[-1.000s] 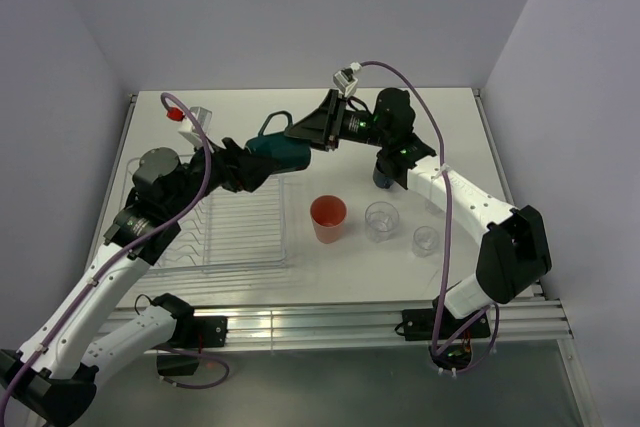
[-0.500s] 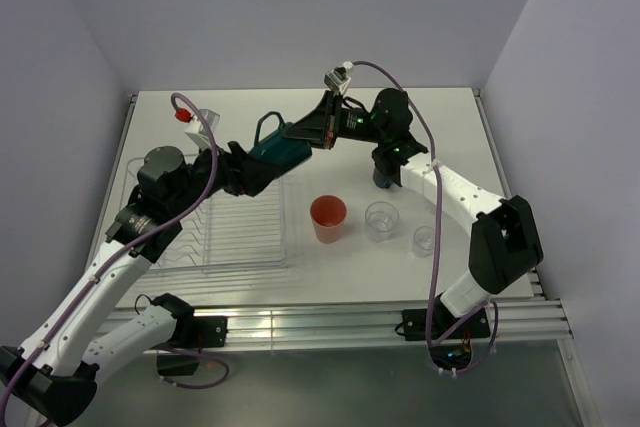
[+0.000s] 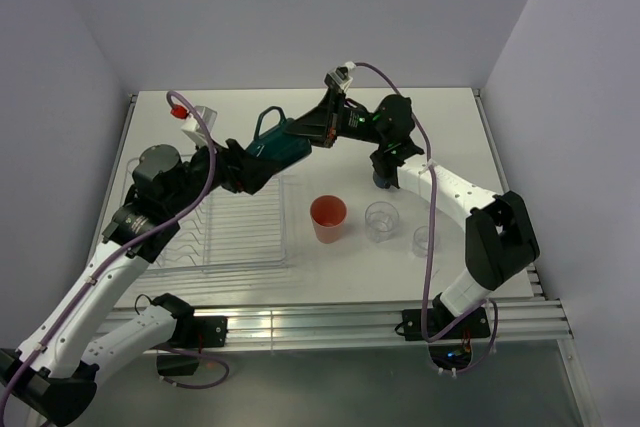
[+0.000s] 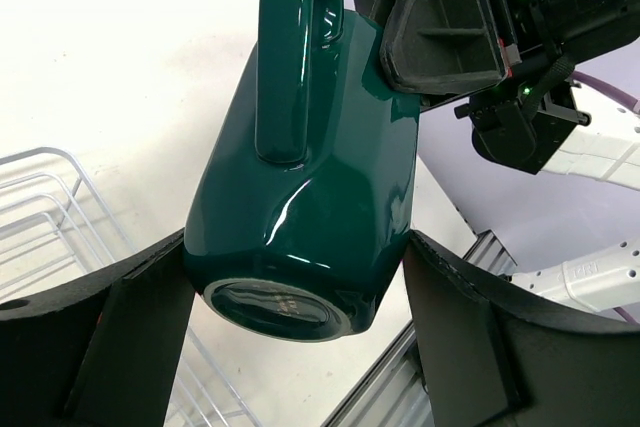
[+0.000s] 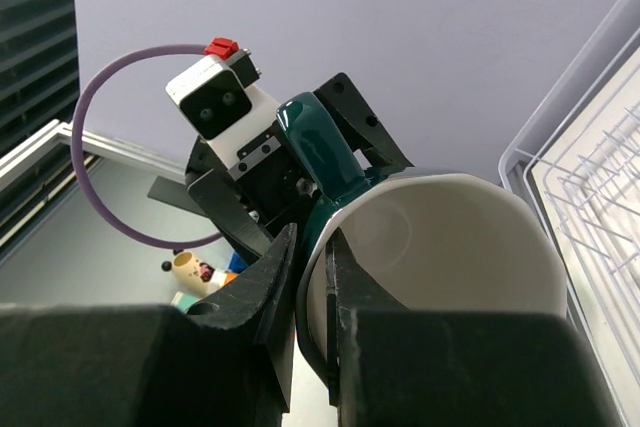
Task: Load the cups into the dish rack
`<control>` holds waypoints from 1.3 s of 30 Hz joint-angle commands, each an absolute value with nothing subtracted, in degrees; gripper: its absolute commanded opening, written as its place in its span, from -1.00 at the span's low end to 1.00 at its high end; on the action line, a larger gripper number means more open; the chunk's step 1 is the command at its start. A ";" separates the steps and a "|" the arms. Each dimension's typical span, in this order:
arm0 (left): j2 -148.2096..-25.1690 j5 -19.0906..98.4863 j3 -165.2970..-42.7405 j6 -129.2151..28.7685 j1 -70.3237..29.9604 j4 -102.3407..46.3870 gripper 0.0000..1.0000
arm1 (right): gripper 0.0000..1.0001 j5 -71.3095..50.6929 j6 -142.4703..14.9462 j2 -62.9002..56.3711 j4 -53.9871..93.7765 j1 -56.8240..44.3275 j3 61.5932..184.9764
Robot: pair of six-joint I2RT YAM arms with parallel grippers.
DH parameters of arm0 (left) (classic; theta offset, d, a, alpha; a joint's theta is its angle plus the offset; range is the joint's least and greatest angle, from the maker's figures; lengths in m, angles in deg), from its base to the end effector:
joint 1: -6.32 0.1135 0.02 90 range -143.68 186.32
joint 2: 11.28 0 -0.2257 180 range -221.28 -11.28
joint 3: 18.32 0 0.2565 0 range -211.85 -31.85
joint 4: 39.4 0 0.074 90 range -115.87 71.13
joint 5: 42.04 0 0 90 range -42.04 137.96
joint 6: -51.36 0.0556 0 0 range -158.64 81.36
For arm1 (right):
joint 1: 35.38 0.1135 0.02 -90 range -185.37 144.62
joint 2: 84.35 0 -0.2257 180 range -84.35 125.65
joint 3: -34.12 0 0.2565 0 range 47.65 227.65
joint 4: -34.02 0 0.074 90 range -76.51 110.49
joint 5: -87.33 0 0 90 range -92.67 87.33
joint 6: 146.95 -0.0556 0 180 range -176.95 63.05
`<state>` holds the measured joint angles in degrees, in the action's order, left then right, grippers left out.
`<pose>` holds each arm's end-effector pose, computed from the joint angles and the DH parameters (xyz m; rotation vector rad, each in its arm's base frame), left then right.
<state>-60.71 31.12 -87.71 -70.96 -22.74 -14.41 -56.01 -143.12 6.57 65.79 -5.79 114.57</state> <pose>0.2029 -0.1312 0.3614 0.1873 1.7555 -1.0405 0.3047 0.2243 0.3315 -0.2471 1.7530 2.1488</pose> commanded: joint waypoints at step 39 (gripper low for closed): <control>-61.64 28.62 -93.90 -74.76 -23.39 -27.11 0.82 | -1.00 -55.31 -150.64 3.90 78.15 -4.17 116.56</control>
